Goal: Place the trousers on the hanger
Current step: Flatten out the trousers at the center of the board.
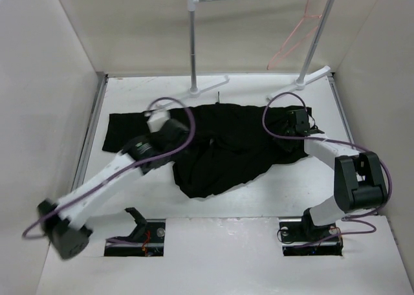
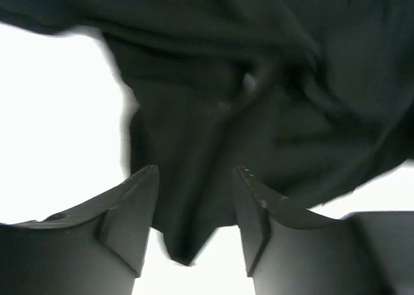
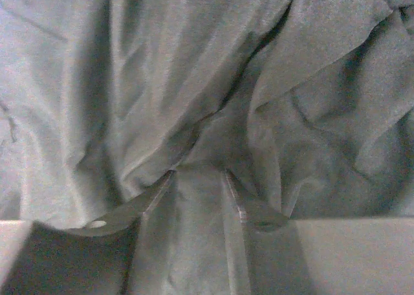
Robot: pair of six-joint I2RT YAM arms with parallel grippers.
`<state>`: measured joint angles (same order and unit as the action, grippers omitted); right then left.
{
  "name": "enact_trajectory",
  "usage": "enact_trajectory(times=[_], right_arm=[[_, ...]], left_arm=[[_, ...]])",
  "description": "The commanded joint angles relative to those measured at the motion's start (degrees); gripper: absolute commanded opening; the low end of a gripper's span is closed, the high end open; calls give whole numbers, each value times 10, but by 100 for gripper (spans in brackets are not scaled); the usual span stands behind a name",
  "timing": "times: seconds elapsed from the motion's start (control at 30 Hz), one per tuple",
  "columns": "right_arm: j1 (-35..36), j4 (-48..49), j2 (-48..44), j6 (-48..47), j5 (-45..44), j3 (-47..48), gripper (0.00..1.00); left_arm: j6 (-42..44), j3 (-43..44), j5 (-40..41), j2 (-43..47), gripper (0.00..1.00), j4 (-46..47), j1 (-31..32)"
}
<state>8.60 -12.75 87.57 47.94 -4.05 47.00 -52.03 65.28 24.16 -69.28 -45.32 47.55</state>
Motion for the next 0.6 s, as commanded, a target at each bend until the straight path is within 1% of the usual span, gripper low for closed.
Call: enact_trajectory(times=[0.0, 0.07, 0.13, 0.2, 0.3, 0.37, 0.47, 0.53, 0.57], right_arm=[[1, 22, -35, -16, -4, -5, 33], [11, 20, -37, -25, -5, -8, 28], [19, 18, -36, -29, 0, -8, 28], [30, 18, -36, -36, 3, -9, 31], [41, 16, -44, -42, -2, -15, 38], [44, 15, -52, -42, -1, -23, 39], [45, 15, -65, -41, 0, -37, 41], [49, 15, -69, -39, 3, -43, 41], [51, 15, -71, -37, 2, -46, 41]], left_arm=[[-35, -98, 25, 132, 51, 12, -75], [-32, -166, -15, 161, 55, 68, -129], [-25, -216, -81, 164, 58, 141, -178], [-20, -248, -146, 150, 60, 213, -210], [-25, -285, -214, 115, 62, 324, -249], [-30, -299, -227, 90, 62, 368, -262], [-30, -302, -221, 48, 60, 397, -271], [-30, -307, -223, 21, 57, 431, -281], [-31, -311, -224, 6, 53, 449, -284]])
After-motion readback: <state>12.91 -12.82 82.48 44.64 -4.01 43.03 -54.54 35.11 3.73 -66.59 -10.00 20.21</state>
